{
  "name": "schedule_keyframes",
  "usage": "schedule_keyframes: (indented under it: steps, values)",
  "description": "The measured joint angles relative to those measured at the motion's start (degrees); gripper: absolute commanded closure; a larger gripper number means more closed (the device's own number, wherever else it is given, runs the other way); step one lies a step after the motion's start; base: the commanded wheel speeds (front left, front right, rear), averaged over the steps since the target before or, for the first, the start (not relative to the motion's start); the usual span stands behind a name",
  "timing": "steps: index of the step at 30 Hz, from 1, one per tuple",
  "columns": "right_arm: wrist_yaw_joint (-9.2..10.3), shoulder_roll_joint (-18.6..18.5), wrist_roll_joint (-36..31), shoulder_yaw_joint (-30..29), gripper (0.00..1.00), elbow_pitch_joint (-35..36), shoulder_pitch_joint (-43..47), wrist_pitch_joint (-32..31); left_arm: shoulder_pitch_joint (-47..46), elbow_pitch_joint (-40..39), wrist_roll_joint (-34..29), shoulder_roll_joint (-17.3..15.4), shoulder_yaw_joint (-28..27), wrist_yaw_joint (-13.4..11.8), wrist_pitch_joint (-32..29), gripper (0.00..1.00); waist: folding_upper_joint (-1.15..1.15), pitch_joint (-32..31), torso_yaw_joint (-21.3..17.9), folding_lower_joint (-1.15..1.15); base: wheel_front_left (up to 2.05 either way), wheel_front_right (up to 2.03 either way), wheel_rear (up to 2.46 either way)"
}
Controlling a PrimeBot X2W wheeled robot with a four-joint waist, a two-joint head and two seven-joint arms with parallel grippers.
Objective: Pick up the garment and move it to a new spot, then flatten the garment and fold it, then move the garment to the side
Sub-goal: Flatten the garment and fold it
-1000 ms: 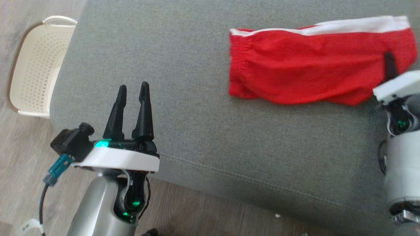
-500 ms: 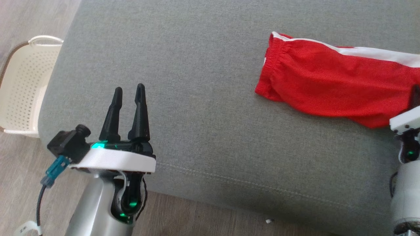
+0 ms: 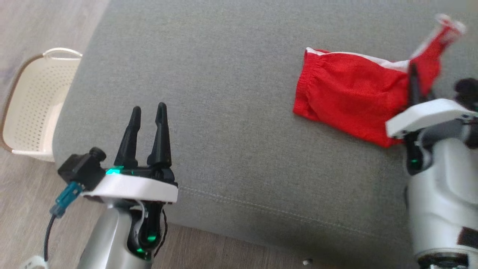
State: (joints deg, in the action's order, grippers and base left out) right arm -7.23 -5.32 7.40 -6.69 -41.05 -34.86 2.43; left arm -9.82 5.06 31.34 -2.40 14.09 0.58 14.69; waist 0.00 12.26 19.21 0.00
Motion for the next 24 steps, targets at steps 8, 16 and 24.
schedule_keyframes:
  steps: [8,16,24]
  values:
    - [0.0,0.5,6.2,15.2,1.0,1.4,2.2,-0.4,1.2,0.2,0.0,0.0,-0.1,0.4,0.0,0.0,0.0,-0.5,1.8,0.0,0.0,0.0,0.0]
    - [0.01,-1.2,8.5,19.9,1.0,-3.1,1.4,-2.4,1.2,0.4,0.2,0.0,0.3,0.4,0.0,0.0,0.0,0.1,3.4,0.0,0.0,0.0,0.0]
    - [0.01,-0.5,12.9,26.6,0.0,-6.2,-0.6,-2.3,1.3,0.7,0.8,0.0,0.3,-0.2,0.0,0.0,0.0,0.1,3.6,0.0,0.0,0.0,0.0]
